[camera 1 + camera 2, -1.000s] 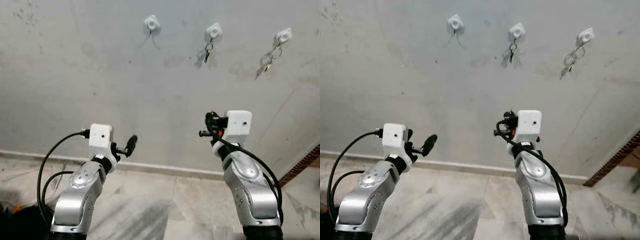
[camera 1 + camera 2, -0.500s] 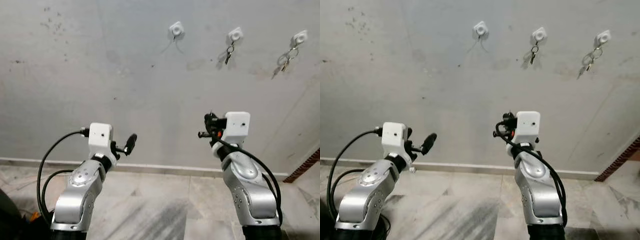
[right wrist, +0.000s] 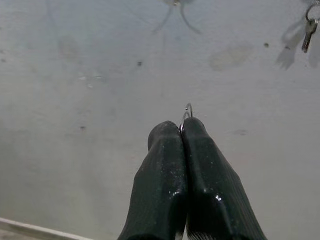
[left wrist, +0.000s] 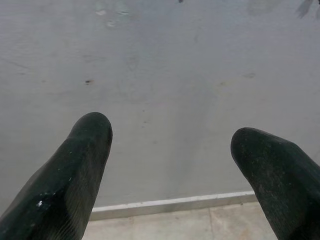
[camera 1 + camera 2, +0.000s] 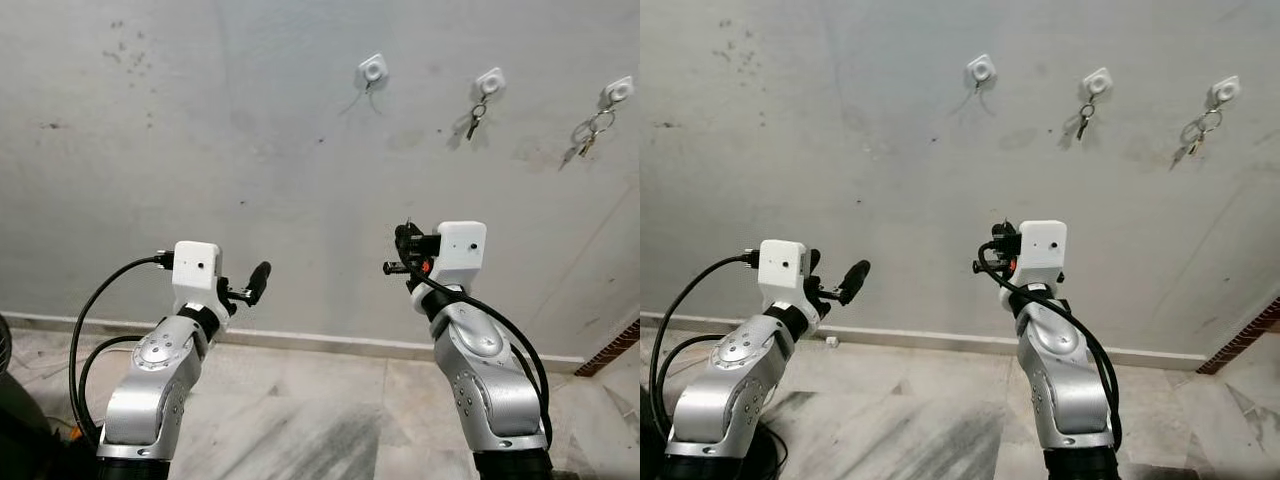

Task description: Hang keys on a hook

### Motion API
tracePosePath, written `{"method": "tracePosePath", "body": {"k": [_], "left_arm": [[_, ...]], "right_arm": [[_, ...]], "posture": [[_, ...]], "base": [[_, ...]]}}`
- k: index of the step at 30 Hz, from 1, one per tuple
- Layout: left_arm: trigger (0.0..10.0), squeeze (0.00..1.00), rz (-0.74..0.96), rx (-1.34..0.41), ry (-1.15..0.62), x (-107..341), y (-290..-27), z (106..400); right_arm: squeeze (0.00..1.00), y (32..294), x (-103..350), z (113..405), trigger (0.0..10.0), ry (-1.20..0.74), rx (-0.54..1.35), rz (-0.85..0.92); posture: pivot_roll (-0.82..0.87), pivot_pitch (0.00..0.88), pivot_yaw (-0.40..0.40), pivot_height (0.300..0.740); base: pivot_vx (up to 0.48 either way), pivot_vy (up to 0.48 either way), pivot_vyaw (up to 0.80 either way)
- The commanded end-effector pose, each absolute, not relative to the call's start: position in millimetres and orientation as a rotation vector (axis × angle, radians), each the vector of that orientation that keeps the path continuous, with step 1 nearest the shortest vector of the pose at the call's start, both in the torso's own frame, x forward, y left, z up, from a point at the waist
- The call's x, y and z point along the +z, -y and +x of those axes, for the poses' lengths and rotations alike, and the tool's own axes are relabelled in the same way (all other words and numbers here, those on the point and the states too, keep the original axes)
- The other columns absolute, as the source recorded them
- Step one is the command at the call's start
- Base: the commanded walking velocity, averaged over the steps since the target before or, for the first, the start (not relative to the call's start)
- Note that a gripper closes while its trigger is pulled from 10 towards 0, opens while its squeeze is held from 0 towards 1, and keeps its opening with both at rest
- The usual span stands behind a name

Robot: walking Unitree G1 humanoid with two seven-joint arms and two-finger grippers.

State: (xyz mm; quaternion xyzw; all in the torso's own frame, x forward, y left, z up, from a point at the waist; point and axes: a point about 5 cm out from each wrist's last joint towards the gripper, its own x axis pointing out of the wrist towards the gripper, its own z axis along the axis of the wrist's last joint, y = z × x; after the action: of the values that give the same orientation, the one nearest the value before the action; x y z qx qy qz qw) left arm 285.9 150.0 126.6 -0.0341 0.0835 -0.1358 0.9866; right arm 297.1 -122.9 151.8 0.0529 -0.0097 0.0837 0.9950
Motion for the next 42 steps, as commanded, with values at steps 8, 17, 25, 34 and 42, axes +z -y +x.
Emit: {"method": "tracePosePath", "body": {"k": [8,17,25,34,42], "left_arm": [[10.0,0.00,-0.069,-0.270,-0.157,129,-150,286],[10.0,0.00,-0.079,-0.270,-0.152,129,-149,285],[10.0,0.00,-0.087,-0.257,-0.159,127,-149,283],[10.0,0.00,0.002,-0.223,-0.113,130,-158,276],[10.0,0.00,0.062,-0.237,-0.068,140,-166,258]], "right_arm": [[0.00,124,158,298,10.0,0.044,0.163,0.105],[0.00,123,157,297,10.0,0.040,0.169,0.101],[0.00,123,156,296,10.0,0.035,0.175,0.100],[0.00,123,155,296,10.0,0.032,0.181,0.096],[0.00,124,155,290,10.0,0.029,0.213,0.075]], "posture": [[0.15,0.000,-0.036,0.740],[0.16,0.000,-0.043,0.740],[0.16,0.000,-0.048,0.740],[0.18,0.000,-0.058,0.740],[0.22,0.000,-0.065,0.740]], "base": [[0.480,0.000,0.00],[0.480,0.000,0.00],[0.476,0.000,0.00],[0.104,0.000,0.00],[0.000,0.000,0.00]]}}
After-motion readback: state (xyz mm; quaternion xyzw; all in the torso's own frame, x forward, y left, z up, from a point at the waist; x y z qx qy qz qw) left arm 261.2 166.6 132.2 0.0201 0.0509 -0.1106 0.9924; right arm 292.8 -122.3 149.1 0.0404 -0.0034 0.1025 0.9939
